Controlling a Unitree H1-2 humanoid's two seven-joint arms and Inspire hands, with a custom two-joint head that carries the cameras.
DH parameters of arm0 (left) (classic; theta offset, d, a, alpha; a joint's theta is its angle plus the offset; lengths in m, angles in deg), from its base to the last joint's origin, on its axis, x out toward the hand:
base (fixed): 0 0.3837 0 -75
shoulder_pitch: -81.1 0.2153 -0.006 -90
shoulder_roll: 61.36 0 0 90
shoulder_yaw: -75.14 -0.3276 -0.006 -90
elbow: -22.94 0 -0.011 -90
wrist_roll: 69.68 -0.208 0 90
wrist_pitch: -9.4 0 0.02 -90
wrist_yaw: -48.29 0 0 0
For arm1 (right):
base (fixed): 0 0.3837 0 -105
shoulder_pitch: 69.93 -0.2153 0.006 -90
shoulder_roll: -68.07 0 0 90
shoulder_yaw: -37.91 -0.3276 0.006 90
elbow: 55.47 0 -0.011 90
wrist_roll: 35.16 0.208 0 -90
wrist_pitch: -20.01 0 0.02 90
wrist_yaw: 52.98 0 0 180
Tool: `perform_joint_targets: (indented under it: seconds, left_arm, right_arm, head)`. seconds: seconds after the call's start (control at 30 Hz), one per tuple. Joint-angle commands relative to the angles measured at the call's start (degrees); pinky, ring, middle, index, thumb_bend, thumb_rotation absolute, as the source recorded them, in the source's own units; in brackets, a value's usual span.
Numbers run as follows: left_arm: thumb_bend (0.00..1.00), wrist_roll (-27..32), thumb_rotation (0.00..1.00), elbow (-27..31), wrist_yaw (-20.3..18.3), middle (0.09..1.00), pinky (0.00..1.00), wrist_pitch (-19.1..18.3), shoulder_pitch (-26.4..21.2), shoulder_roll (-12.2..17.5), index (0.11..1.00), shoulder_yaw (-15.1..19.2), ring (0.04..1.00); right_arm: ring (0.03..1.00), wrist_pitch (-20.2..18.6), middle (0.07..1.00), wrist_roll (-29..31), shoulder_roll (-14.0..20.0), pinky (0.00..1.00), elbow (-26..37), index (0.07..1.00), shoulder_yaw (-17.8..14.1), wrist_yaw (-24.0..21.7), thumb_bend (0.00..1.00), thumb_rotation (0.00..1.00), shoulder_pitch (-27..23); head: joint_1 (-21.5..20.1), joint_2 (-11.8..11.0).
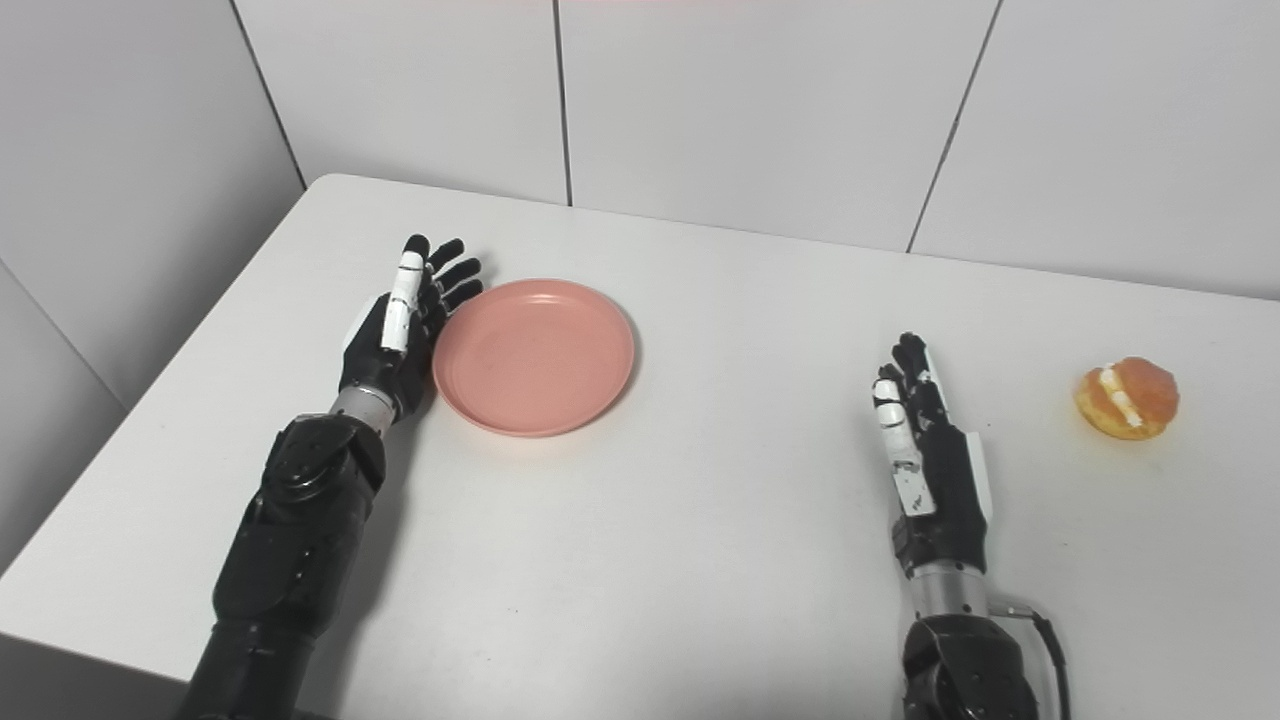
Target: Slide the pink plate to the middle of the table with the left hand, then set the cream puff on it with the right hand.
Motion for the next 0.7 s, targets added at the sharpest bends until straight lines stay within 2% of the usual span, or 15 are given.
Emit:
perform_joint_targets:
  seconds: [0.0,0.03,0.23,0.37,0.5,0.63,0.67]
  left_arm:
    - [0.54,0.3,1.0,1.9,-0.7,0.906,0.91,1.8,-0.6,-1.1,0.902,-0.1,0.913]
    - [0.54,0.3,1.0,2.1,-1.1,0.908,0.91,2.0,-0.3,-1.5,0.903,-0.4,0.915]
    - [0.53,0.2,1.0,3.3,-2.8,0.949,0.96,3.2,1.2,-3.7,0.938,-1.8,0.96]
    - [0.56,-0.1,1.0,3.6,-3.9,0.971,0.98,4.3,2.4,-4.5,0.962,-3.5,0.979]
    - [0.57,0.7,1.0,6.2,-4.2,0.971,0.99,1.7,3.8,-5.9,0.961,-4.7,0.976]
    - [0.55,1.9,1.0,9.2,-4.0,0.974,0.99,0.5,5.5,-7.4,0.969,-5.1,0.979]
    - [0.55,2.0,1.0,9.6,-3.8,0.971,0.99,0.3,5.7,-7.6,0.967,-5.1,0.976]
  right_arm:
    - [0.955,1.4,0.956,-0.4,-0.8,0.97,1.0,0.946,0.3,0.6,0.57,0.76,0.0]
    - [0.955,1.3,0.956,-0.8,-1.0,0.97,0.9,0.946,0.5,0.8,0.58,0.76,-0.1]
    - [0.96,0.4,0.964,-2.3,-1.5,0.97,1.1,0.964,1.3,2.0,0.6,0.78,-0.3]
    - [0.944,0.3,0.955,-2.8,-1.9,0.94,1.5,0.958,1.5,2.5,0.6,0.79,-0.3]
    - [0.938,-0.2,0.945,-3.0,-2.3,0.95,1.9,0.948,1.7,3.0,0.61,0.79,-0.3]
    - [0.939,-0.4,0.943,-4.6,-2.8,0.96,1.9,0.946,2.6,3.8,0.6,0.83,-0.6]
    - [0.943,-0.4,0.945,-5.0,-2.9,0.97,1.9,0.948,2.8,3.9,0.61,0.84,-0.6]
  head:
    - [0.0,0.1]
    - [-1.3,0.1]
    - [-3.4,0.1]
    - [-4.5,0.5]
    - [-6.1,1.0]
    - [-11.9,1.6]
    - [-12.2,1.7]
